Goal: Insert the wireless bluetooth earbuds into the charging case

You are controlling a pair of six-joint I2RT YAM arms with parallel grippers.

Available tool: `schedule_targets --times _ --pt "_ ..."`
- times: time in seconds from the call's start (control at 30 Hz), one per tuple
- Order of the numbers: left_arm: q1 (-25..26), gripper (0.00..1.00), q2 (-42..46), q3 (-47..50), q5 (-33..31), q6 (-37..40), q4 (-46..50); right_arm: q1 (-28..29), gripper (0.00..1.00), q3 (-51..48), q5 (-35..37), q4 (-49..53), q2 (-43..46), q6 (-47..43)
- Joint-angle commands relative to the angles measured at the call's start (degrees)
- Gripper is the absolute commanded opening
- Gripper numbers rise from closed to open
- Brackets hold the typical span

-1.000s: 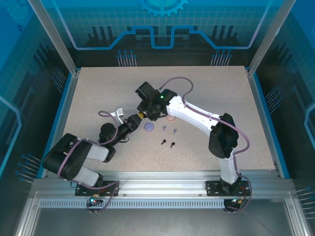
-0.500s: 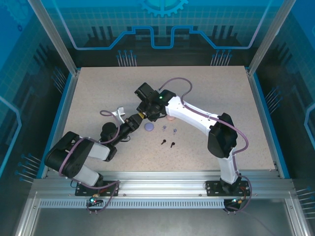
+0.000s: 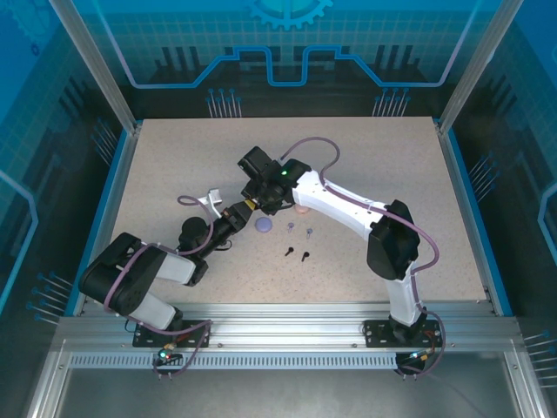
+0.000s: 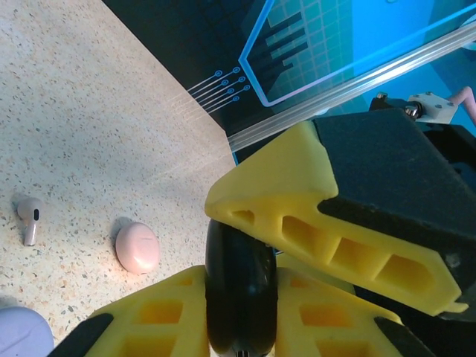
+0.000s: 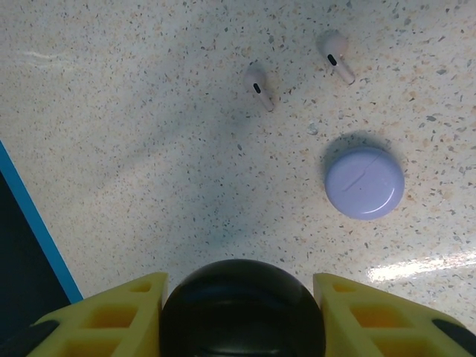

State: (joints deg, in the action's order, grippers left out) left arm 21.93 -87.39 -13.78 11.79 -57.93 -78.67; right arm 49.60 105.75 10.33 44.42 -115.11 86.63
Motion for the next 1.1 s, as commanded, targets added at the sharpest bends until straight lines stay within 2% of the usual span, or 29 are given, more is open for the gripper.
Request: schedule_targets --times 0.0,0.07,0.17,0.2,0.37,0.5,0.7,0.87,0.97,1.07 --pt "0.7 0.16 -0.7 -1.0 -1.0 1.3 -1.5 1.2 0.46 -0.7 -0.1 -1.6 0.6 1.3" --pt "0.8 0.11 -0.5 -1.0 -0.9 1.3 -1.4 1.1 0.52 -0.8 0.0 -2.1 1.0 1.1" --pt "0.8 0.08 -0.2 -1.2 -0.4 1.1 -1.5 0.7 0.72 -0.9 1.7 -2.0 2.5 0.4" --pt "0.9 0.07 -0.2 -1.2 -0.2 0.9 -1.5 0.5 0.76 -1.3 2.6 -1.8 3.5 0.0" --pt "0.8 0.03 1.4 -1.7 2.2 0.6 0.6 -1.6 0.86 -6.7 6.6 -3.7 11.2 -7.7" --pt "0.7 0.01 5.5 -3.5 5.8 2.8 7.7 -5.3 0.95 -16.5 4.2 -11.3 18.6 -19.4" --pt "0.7 0.00 16.9 -9.4 10.1 11.5 29.1 -13.9 0.96 -34.7 -10.0 -32.1 30.0 -38.3" --pt "0.6 0.00 25.6 -15.9 11.5 21.0 48.7 -16.4 0.95 -42.1 -18.8 -39.1 37.5 -53.0" --pt "-0.3 0.00 27.8 -19.5 13.8 25.1 56.2 -17.1 0.95 -43.7 -23.7 -40.5 39.6 -58.4" --pt "-1.3 0.00 28.0 -21.8 17.2 26.9 59.5 -17.4 0.95 -44.6 -28.0 -42.2 39.9 -60.3"
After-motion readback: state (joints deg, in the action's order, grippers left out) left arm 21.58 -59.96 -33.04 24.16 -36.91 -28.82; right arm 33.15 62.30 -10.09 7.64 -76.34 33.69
